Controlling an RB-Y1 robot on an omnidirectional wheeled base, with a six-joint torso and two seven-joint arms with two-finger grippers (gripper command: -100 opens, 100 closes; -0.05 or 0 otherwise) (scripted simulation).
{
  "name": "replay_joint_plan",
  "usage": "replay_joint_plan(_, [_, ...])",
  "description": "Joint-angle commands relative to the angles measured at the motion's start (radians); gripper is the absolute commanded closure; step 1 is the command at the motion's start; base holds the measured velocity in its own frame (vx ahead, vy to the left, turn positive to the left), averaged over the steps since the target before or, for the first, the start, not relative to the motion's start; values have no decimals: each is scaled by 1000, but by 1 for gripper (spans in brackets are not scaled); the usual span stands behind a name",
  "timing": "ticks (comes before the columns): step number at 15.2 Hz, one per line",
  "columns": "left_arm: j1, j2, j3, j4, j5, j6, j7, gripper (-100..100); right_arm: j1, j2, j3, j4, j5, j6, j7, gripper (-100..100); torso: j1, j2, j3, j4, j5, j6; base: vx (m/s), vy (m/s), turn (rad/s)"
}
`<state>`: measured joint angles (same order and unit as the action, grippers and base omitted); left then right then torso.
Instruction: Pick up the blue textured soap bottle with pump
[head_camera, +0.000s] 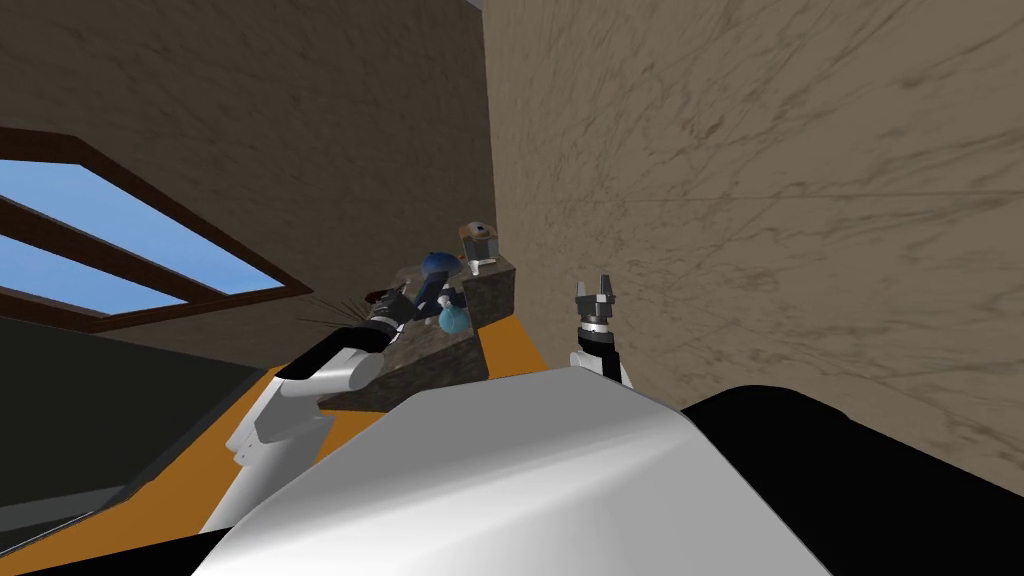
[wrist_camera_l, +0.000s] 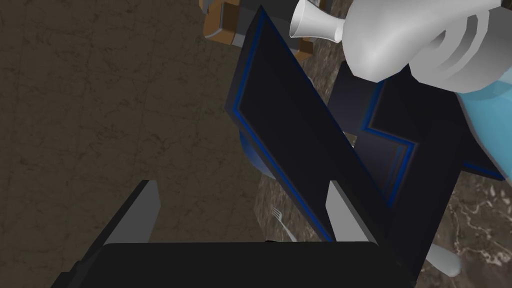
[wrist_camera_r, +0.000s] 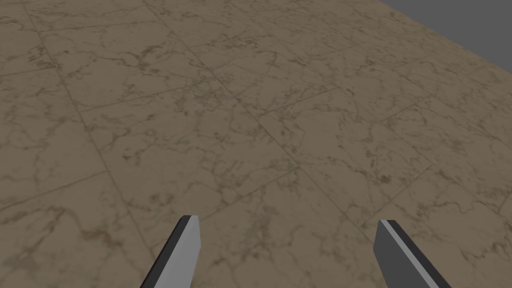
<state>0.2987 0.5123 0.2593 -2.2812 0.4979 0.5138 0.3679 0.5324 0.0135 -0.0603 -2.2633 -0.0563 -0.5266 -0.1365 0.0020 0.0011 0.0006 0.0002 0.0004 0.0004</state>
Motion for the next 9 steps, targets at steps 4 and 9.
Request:
replay_joint_plan(4, [-22, 29, 20, -5, 44, 106, 52, -100, 0, 0, 0, 0, 0, 0, 0, 0, -1, -1, 0, 0, 0, -1, -15, 13, -50])
replay_joint_plan(9, [-39, 51, 35, -7, 79, 205, 90, -100, 0, 0, 0, 0, 0, 0, 0, 0, 0, 0, 0, 0, 0, 0, -22, 22, -111])
